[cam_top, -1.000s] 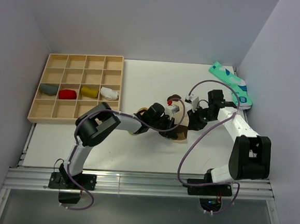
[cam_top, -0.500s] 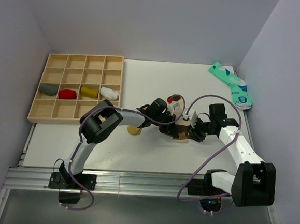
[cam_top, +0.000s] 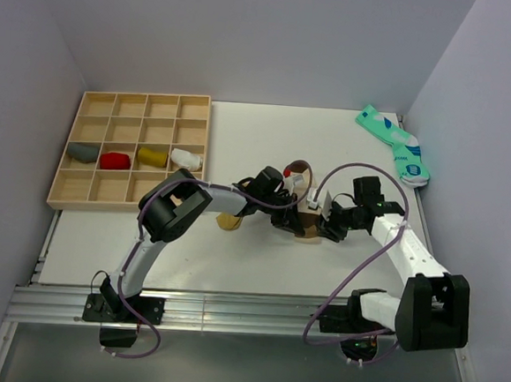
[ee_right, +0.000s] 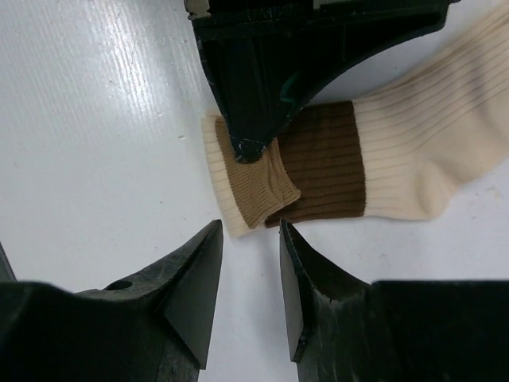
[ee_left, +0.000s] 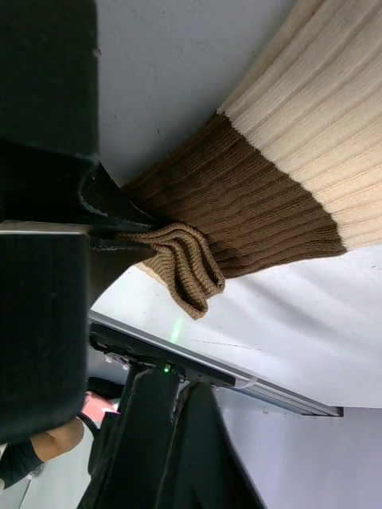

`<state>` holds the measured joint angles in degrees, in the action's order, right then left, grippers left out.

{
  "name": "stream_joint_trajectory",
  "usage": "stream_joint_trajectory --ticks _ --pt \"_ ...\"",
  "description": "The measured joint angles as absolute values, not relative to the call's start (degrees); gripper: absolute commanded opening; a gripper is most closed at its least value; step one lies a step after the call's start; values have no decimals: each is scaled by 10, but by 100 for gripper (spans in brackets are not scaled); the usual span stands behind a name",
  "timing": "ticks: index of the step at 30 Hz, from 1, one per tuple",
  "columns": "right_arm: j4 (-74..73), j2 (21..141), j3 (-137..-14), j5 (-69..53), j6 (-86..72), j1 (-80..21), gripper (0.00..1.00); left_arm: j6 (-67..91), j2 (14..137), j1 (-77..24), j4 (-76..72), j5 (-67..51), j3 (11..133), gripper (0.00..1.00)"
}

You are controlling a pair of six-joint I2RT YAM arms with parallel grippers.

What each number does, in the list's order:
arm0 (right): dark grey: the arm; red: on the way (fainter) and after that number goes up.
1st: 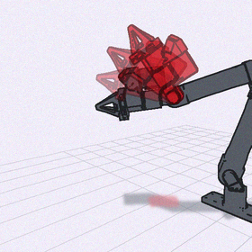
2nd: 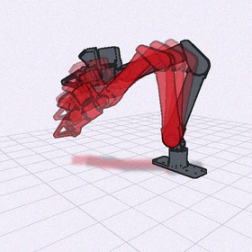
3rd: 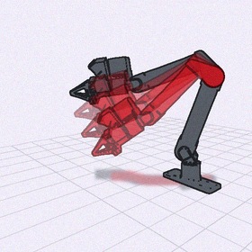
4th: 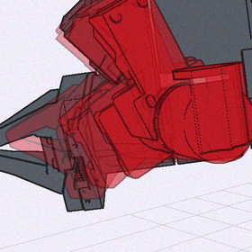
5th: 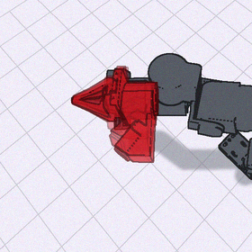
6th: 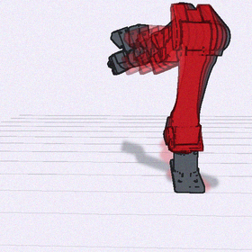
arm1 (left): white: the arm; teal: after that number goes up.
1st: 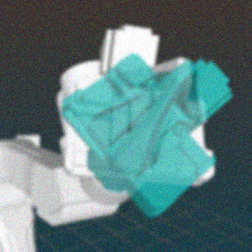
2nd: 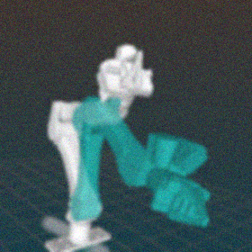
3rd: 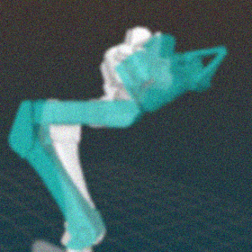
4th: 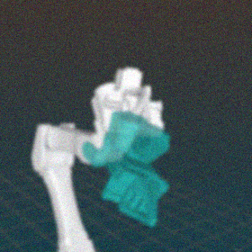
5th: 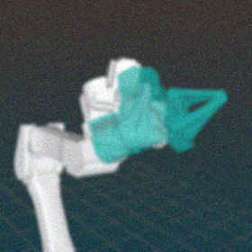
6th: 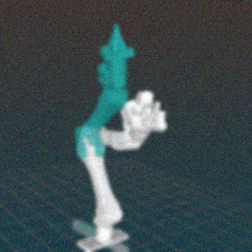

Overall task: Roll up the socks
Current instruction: Roll the sock at the center of the board.

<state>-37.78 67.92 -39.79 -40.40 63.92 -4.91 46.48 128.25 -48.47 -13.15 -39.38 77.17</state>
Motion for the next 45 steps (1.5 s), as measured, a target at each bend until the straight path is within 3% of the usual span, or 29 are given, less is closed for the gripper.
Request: stream_joint_trajectory --ticks 8,16,36,38,42,45 --pt "-352 626 -345 -367 649 -120 45 469 1283 -484 -130 -394 772 0" --pt "-307 656 -336 -316 649 -170 52 469 1284 -484 -129 -395 773 0" --pt "-265 754 -350 -246 660 -192 53 468 1284 -483 -127 -398 775 0" --pt "-262 761 -354 -241 659 -193 51 469 1284 -483 -128 -399 775 1" --pt "-257 770 -360 -231 655 -194 30 472 1285 -481 -128 -402 775 6" --pt "-261 779 -371 -229 646 -194 24 478 1285 -479 -129 -402 774 12"
